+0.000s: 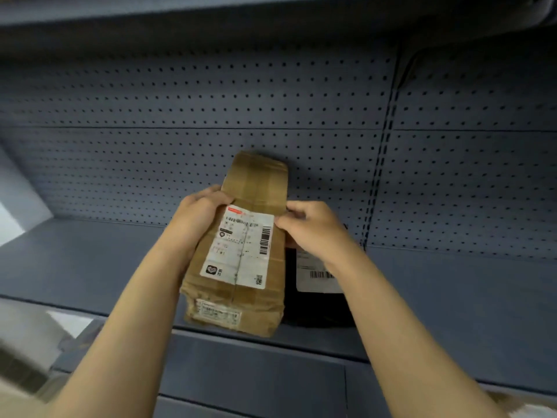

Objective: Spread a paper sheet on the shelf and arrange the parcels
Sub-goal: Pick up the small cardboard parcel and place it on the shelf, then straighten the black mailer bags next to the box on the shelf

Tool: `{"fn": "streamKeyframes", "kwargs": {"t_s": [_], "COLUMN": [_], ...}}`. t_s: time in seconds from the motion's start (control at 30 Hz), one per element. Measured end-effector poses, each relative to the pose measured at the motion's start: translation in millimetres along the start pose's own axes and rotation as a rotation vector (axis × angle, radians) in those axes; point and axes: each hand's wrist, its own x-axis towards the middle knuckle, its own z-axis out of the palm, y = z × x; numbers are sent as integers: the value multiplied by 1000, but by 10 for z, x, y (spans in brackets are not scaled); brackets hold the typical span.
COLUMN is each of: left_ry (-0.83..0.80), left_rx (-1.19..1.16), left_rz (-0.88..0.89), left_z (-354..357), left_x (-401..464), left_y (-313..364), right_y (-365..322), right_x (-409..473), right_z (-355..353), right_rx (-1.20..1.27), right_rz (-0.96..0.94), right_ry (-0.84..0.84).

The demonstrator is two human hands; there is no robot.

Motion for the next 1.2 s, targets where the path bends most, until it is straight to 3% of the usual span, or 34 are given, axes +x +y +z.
{"fn": "streamKeyframes", "kwargs": {"t_s": [0.33, 0.67, 0.73, 0.8, 0.87, 0.93, 1.03, 1.2], "left_ry": [-35, -39, -25, 100, 212, 187, 67, -34], "left_rx": [-113, 127, 227, 396, 349, 248, 177, 100], "left_rz": [-181, -330, -278, -90, 170, 342, 403, 361], "left_z": [-274, -195, -111, -5, 155, 433, 1015, 2023], "left_x": [471, 512, 482, 395, 285, 234, 125, -153], "left_y": [-859, -1152, -1118, -923, -592, -294, 28, 122], "right_y": [224, 201, 170, 126, 108, 124, 247, 630], "right_x": [357, 166, 103, 0, -88, -177, -217, -372], "right_z": [794, 973, 963, 858, 691, 450, 5, -1012], "right_rx": [-464, -730, -807, -791, -683, -581, -433, -195], "right_rz": [128, 134, 83, -9, -104, -171, -229, -140], "right_ry": [-163, -260, -231, -161, -60, 52, 232, 397]}}
